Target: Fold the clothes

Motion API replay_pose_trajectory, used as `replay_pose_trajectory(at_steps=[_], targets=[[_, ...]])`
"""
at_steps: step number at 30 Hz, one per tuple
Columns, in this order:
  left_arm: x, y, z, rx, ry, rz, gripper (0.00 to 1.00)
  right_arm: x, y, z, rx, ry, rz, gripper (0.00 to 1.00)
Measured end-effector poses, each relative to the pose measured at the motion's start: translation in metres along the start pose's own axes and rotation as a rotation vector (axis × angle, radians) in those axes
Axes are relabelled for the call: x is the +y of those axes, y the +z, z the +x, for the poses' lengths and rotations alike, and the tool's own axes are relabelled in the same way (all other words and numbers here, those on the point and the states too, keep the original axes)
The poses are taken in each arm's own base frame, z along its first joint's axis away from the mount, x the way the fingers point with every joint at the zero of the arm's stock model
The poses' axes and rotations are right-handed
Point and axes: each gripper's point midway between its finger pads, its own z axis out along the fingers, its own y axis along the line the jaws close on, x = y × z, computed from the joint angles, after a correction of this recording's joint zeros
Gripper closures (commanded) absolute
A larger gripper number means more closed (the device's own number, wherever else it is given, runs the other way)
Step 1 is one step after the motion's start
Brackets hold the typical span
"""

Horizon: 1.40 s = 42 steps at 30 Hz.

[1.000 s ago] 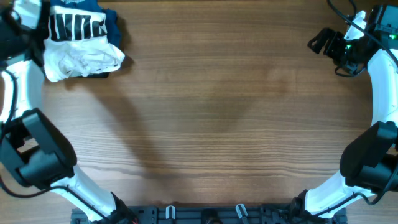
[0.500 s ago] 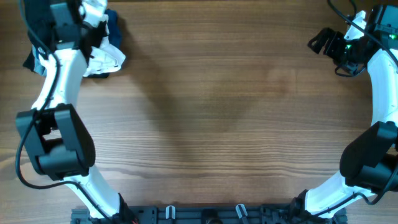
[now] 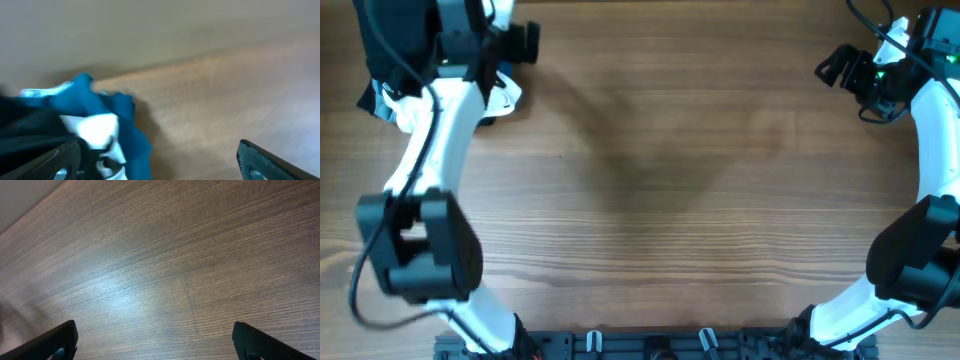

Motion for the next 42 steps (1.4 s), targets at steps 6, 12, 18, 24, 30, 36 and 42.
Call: replay_pose_trajectory(at_steps=[6,12,18,24,30,36,42], targets=[[0.065,-0.087,-0.077,-0.257,-0.272,-0.171,0.00,0.000,0.000,0.000,0.000,0.000,0.000,0.00],[0.156,-0.044,-0.023,-0.213,-0.468,-0.353,0.00,0.000,0.000,0.000,0.000,0.000,0.000,0.00],[0.175,0.059,0.085,-0.037,-0.530,-0.364,0.00,0.000,0.000,0.000,0.000,0.000,0.000,0.01],[0.173,0.093,0.096,-0.038,-0.532,-0.334,0.00,0.000,0.000,0.000,0.000,0.000,0.000,0.00],[0.156,0.089,0.088,-0.014,-0.508,-0.342,0.00,-0.001,0.000,0.005,0.020,0.003,0.003,0.00],[0.100,0.046,0.074,0.106,-0.475,-0.244,0.00,0.008,-0.022,-0.002,-0.032,-0.061,-0.005,0.00],[0.049,-0.045,0.009,0.059,-0.454,-0.089,0.00,0.053,-0.138,-0.025,-0.291,-0.157,-0.046,0.00]])
